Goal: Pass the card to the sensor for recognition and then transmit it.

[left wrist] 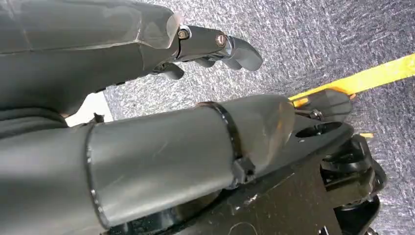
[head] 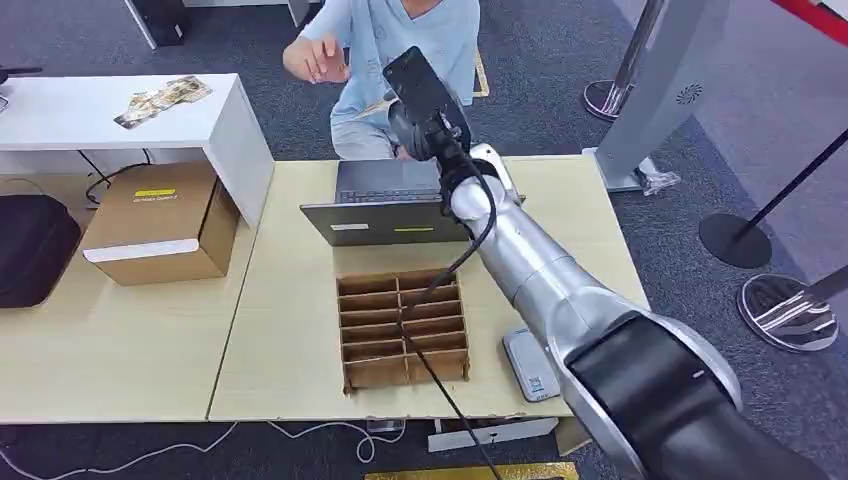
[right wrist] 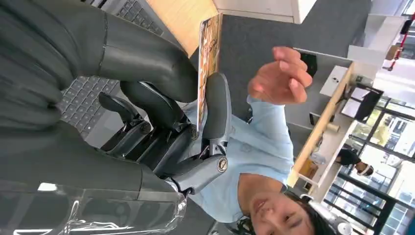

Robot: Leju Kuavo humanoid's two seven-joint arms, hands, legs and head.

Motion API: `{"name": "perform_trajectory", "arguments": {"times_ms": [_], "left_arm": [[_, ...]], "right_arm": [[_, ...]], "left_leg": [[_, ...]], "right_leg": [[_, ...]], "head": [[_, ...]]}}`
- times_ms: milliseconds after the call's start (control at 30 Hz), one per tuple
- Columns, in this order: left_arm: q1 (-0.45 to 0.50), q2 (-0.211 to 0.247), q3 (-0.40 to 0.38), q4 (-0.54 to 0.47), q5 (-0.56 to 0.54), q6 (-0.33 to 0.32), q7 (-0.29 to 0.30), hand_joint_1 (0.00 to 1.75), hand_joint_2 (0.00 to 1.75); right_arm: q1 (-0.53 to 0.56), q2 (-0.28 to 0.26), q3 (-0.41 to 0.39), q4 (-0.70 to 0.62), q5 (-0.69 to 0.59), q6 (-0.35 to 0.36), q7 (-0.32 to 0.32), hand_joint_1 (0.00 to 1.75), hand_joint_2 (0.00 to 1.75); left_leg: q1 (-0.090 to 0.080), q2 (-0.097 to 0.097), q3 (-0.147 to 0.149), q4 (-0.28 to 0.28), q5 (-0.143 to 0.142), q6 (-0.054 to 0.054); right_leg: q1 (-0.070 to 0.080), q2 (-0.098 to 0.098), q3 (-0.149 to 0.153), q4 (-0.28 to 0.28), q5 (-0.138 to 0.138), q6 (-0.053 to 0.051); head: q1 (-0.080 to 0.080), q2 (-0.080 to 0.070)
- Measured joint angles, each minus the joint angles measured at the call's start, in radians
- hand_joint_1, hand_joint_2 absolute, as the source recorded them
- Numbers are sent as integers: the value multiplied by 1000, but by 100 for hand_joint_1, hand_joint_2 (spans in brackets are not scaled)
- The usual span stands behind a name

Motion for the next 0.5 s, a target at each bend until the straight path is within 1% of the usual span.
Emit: {"name": "perform_trajectory", "arguments": {"times_ms": [500], "left_arm": [[-1, 0, 0, 0, 15, 7, 0, 0, 0]], "right_arm": [[-11, 10, -16, 19, 19, 5, -1, 175, 175]], "left_leg": [[0, 0, 0, 0, 0, 0]], "right_leg": [[0, 0, 0, 0, 0, 0]], "head": [[0, 0]]}}
